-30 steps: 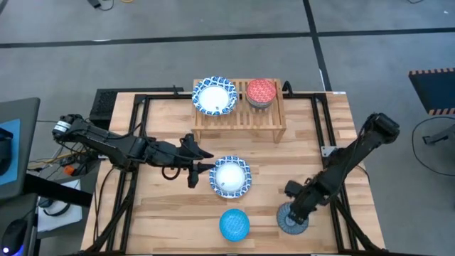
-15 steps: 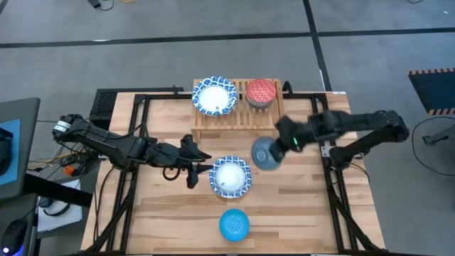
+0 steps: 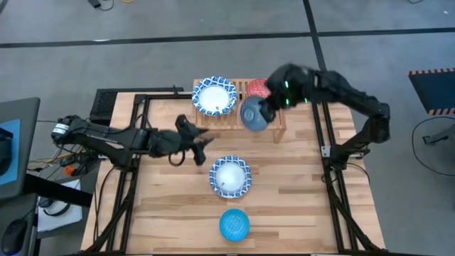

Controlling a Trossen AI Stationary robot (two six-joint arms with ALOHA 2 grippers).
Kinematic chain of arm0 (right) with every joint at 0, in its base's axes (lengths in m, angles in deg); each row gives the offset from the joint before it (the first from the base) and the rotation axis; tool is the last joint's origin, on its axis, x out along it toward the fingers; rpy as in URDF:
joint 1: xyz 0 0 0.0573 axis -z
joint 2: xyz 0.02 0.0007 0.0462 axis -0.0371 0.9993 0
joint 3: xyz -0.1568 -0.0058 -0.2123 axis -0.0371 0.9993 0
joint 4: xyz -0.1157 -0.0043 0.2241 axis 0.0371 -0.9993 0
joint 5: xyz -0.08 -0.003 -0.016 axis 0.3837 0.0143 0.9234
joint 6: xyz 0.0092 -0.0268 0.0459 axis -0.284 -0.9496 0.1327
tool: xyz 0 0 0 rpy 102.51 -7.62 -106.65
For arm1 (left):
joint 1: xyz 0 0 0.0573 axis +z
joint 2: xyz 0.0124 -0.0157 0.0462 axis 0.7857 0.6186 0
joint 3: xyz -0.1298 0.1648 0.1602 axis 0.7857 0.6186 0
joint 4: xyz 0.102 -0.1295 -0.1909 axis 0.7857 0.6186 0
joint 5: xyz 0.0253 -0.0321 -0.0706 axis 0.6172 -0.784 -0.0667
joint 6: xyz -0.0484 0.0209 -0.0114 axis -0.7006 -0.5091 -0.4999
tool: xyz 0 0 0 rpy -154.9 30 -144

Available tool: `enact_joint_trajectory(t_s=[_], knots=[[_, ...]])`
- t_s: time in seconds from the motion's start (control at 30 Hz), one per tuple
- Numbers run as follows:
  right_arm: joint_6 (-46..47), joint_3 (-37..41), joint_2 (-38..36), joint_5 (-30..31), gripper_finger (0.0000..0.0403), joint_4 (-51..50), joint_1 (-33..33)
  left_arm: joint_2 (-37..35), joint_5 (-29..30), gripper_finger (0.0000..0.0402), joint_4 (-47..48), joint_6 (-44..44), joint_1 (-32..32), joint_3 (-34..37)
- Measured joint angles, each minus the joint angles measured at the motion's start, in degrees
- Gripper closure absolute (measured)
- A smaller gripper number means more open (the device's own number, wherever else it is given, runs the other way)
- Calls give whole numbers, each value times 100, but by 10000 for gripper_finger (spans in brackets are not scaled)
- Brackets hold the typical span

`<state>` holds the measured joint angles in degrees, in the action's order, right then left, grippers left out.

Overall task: Place and stack bowls onto a shelf
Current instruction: Stack the blue patterned bowl on top of the red patterned bowl on the shelf

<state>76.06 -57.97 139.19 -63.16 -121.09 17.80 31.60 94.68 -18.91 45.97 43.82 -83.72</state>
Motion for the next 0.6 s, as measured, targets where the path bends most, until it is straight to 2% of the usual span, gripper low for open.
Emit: enact_joint_trajectory(t_s=[0.13, 0.3, 0.43, 0.6], knots=[[-811, -430, 401, -20, 364, -317, 865, 0, -189, 235, 13, -1, 637, -28], [-1475, -607, 784, -151, 364, -490, 1703, 0, -592, 235, 15, -550, 1235, -28], [-1855, -620, 986, -214, 364, -505, 2163, 0, -601, 235, 15, -1019, 1463, -28], [-1981, -631, 1192, -282, 364, -764, 2605, 0, -621, 235, 15, -1167, 1490, -28]])
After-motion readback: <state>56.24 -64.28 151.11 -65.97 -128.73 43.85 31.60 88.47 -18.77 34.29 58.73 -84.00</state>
